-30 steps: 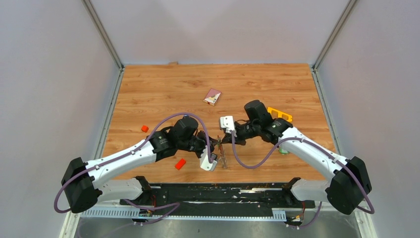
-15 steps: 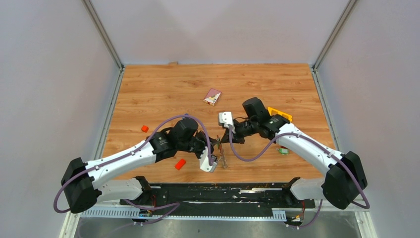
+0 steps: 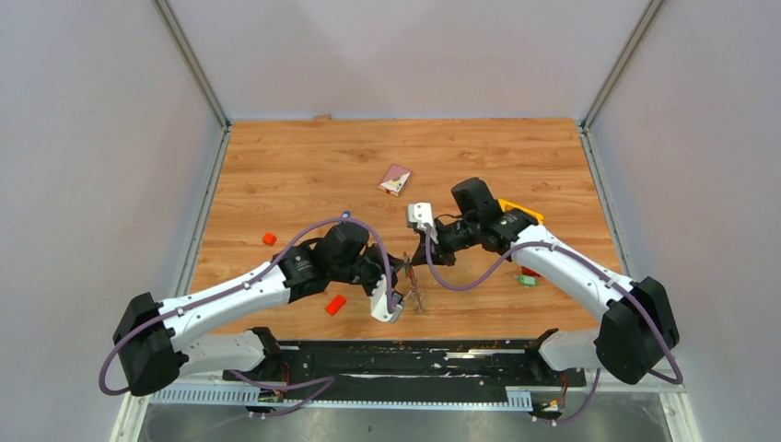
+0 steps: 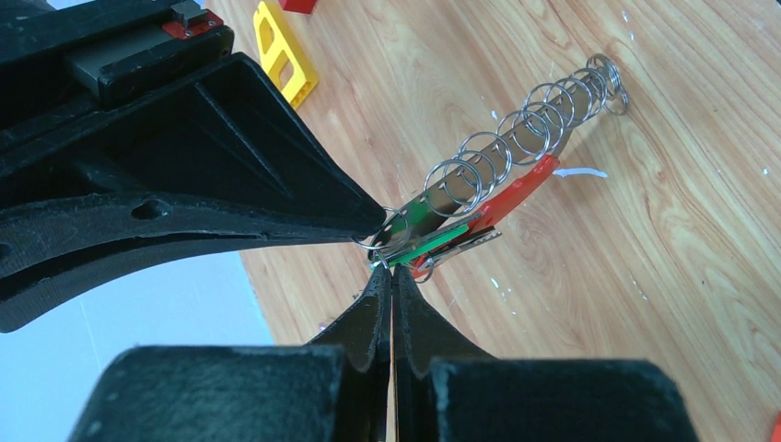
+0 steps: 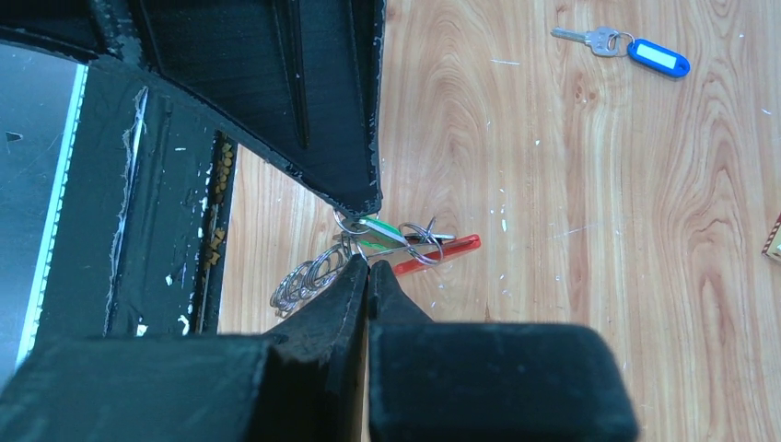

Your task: Put the keys on the keyring

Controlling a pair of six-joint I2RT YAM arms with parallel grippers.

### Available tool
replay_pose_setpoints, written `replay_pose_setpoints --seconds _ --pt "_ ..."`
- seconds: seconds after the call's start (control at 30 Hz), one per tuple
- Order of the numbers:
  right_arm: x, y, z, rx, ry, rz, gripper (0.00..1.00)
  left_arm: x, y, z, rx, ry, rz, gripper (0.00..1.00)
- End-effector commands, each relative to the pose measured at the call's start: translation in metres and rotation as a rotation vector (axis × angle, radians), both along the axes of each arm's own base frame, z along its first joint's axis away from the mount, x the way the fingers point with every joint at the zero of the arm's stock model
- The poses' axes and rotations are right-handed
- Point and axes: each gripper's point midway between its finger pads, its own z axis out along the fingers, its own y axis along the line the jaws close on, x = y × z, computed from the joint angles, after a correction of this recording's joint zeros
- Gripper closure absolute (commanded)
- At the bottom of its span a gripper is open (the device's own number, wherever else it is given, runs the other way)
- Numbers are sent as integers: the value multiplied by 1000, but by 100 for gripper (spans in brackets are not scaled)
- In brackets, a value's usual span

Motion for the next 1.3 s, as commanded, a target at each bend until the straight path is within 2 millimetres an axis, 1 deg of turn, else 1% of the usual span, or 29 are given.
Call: replay_pose_setpoints --seconds 0.0,0.37,0.77,0.87,1.07,1.27 --pt "31 5 28 57 -95 -53 100 -26 4 -13 35 51 -82 100" --pt "37 5 27 58 -56 -78 100 -28 4 -14 37 37 -92 100" --pt "44 2 29 75 12 -115 100 -26 4 -16 39 25 -79 100" --pt "41 2 31 83 11 -102 100 -24 3 -16 31 32 -62 100" --pt "39 1 33 92 3 -88 100 -21 0 -11 7 48 -38 100" --pt "31 1 41 133 -39 -66 100 -19 -2 -10 -19 70 -4 100"
